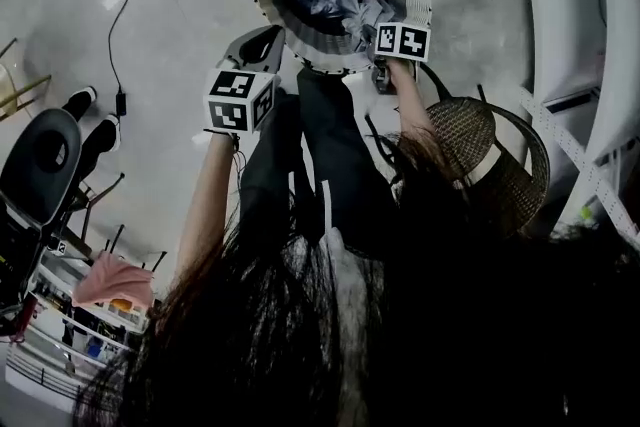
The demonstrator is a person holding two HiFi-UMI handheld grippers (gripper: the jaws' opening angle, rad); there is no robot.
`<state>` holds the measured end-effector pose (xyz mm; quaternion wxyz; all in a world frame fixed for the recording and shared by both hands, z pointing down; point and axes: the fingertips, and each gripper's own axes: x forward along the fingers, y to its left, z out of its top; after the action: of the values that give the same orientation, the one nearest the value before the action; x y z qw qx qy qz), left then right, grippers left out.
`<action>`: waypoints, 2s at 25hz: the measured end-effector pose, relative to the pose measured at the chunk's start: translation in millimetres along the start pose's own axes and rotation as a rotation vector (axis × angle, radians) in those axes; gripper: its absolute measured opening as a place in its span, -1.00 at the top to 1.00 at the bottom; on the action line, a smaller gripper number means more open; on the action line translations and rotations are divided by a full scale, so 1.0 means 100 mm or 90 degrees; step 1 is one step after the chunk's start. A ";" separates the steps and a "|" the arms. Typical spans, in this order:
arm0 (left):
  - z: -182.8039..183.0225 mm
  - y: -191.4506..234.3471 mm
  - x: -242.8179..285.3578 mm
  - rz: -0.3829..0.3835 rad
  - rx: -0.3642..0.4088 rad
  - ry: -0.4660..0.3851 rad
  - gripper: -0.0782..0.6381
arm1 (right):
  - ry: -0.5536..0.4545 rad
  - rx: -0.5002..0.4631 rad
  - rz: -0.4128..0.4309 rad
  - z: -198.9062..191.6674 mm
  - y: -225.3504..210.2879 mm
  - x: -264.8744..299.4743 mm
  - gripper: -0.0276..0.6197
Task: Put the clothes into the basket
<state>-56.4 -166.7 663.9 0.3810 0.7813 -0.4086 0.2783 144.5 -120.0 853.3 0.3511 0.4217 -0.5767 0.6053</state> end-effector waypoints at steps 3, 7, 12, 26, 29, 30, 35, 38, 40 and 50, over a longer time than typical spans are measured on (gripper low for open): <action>-0.15 0.06 0.05 0.003 -0.009 0.019 0.71 | 0.012 -0.062 -0.061 -0.02 -0.18 0.09 0.21; -0.32 0.11 0.07 0.013 -0.013 0.042 0.71 | 0.038 -0.133 -0.086 -0.01 -0.25 0.12 0.14; -0.37 0.05 0.06 0.009 -0.025 0.040 0.71 | 0.026 -0.134 -0.065 0.01 -0.20 0.10 0.14; -0.39 -0.13 -0.15 -0.011 0.013 0.025 0.71 | -0.063 -0.113 0.036 -0.04 0.16 -0.24 0.15; -0.42 -0.12 -0.32 -0.014 0.022 0.021 0.71 | -0.084 -0.139 0.047 -0.07 0.33 -0.45 0.15; -0.40 -0.11 -0.39 -0.012 0.030 0.016 0.71 | -0.096 -0.141 0.052 -0.06 0.40 -0.53 0.15; -0.27 -0.13 -0.81 -0.004 0.038 -0.021 0.71 | -0.176 -0.137 0.084 -0.02 0.85 -1.07 0.15; -0.08 -0.19 -1.06 -0.005 0.044 -0.063 0.71 | -0.226 -0.135 0.102 0.03 1.15 -1.42 0.15; -0.01 -0.24 -1.27 -0.006 0.052 -0.083 0.71 | -0.253 -0.123 0.119 -0.03 1.36 -1.65 0.15; -0.09 -0.32 -2.24 -0.008 0.071 -0.152 0.71 | -0.368 -0.094 0.193 -0.45 2.23 -2.56 0.15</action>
<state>-144.6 -51.8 490.3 0.2872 0.8315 -0.4301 0.2029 38.4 -79.5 530.0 0.1086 0.4590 -0.7506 0.4628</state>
